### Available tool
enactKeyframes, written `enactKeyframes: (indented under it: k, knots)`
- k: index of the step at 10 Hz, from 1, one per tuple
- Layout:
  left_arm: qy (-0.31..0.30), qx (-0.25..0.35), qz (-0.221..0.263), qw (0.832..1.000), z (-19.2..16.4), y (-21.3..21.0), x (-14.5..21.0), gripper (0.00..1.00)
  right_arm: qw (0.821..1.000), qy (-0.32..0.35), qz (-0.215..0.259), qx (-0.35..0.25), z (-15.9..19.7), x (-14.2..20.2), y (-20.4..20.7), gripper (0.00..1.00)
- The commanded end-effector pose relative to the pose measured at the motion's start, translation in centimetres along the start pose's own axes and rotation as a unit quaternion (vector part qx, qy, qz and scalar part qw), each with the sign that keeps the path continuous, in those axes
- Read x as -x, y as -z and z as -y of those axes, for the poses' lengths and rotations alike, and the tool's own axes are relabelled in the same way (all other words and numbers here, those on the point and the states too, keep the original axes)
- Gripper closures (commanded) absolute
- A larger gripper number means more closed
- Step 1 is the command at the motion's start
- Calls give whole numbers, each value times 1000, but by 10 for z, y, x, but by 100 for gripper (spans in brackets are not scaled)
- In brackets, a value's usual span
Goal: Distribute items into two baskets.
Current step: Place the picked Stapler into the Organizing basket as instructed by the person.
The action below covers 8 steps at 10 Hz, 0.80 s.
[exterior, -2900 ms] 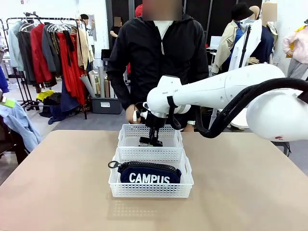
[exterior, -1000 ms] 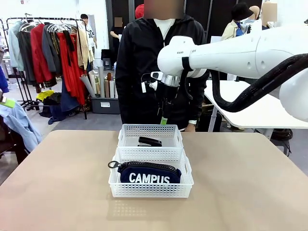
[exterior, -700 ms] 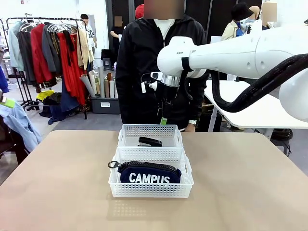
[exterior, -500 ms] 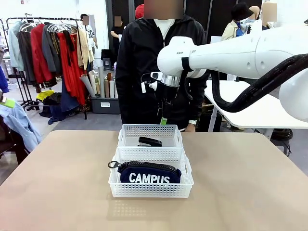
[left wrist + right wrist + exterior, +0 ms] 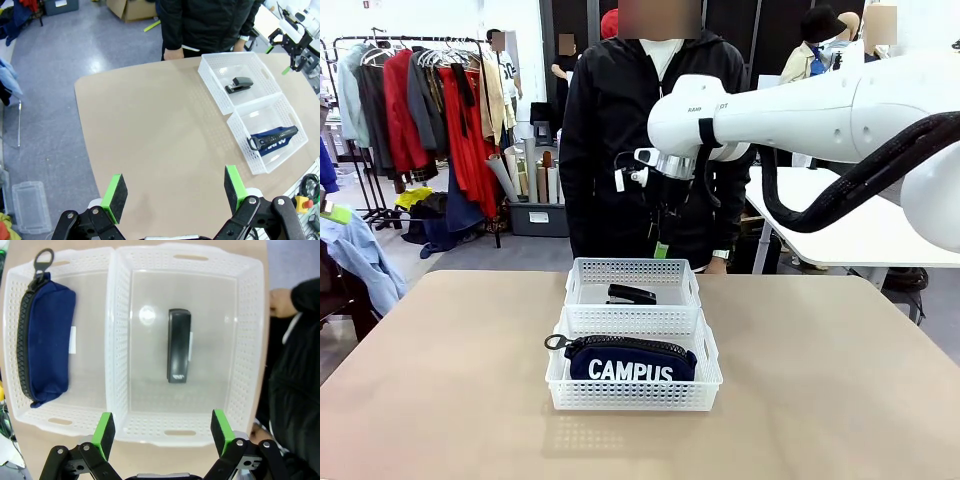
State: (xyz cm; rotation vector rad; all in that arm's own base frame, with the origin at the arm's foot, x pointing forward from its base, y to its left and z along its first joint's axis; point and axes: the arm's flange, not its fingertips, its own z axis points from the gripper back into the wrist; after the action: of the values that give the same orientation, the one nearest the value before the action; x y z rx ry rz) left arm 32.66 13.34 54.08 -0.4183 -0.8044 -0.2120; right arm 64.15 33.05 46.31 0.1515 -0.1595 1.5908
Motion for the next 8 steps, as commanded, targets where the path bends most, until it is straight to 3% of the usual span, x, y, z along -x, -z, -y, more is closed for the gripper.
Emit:
enactKeyframes:
  k: [1,5,8]
  knots:
    - [-4,4,2,1000,2,0,0,0,998,54,37,1,-12,43,-52,0]
    - [-4,4,2,1000,2,0,0,0,984,135,96,63,-73,143,-131,0]
    - [-4,4,2,1000,2,0,0,0,960,212,156,90,-134,236,-183,0]
